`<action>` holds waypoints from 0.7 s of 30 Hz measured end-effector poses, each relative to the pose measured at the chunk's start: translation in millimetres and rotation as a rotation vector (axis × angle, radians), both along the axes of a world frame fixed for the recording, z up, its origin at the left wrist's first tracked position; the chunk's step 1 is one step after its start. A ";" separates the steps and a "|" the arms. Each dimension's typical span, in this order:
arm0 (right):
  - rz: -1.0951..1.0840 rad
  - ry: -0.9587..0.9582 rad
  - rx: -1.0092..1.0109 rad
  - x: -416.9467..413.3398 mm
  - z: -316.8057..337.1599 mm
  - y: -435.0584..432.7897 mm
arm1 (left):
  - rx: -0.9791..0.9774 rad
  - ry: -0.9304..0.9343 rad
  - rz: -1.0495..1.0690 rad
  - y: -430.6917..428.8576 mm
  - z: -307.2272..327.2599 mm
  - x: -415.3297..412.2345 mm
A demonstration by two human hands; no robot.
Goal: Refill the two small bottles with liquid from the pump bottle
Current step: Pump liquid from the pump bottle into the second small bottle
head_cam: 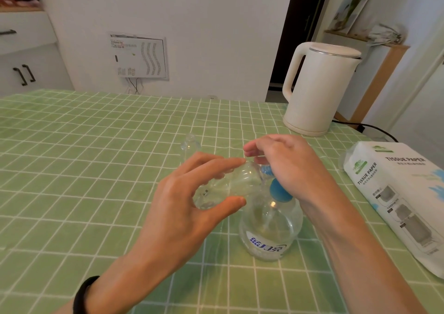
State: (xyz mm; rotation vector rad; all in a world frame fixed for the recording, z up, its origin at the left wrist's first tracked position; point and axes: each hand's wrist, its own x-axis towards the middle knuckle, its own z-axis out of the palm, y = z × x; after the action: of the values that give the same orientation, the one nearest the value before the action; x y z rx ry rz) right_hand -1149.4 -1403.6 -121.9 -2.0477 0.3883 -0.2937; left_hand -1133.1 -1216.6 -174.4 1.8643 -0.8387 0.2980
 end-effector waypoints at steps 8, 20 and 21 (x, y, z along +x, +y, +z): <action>0.009 0.022 0.046 0.6 -5.8 -0.6 | 0.003 0.022 0.007 -0.5 -4.4 0.0; -0.004 0.034 0.044 3.1 -3.3 -0.5 | 0.004 0.028 0.012 -0.6 -4.0 1.6; 0.002 0.046 0.054 2.3 -4.4 -0.7 | 0.003 0.037 0.011 -0.6 -4.4 1.0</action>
State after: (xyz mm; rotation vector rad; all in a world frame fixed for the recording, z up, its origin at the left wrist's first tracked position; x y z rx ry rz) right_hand -1147.1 -1404.4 -126.3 -2.0045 0.4175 -0.2329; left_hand -1132.1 -1217.2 -178.7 1.8724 -0.8044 0.2684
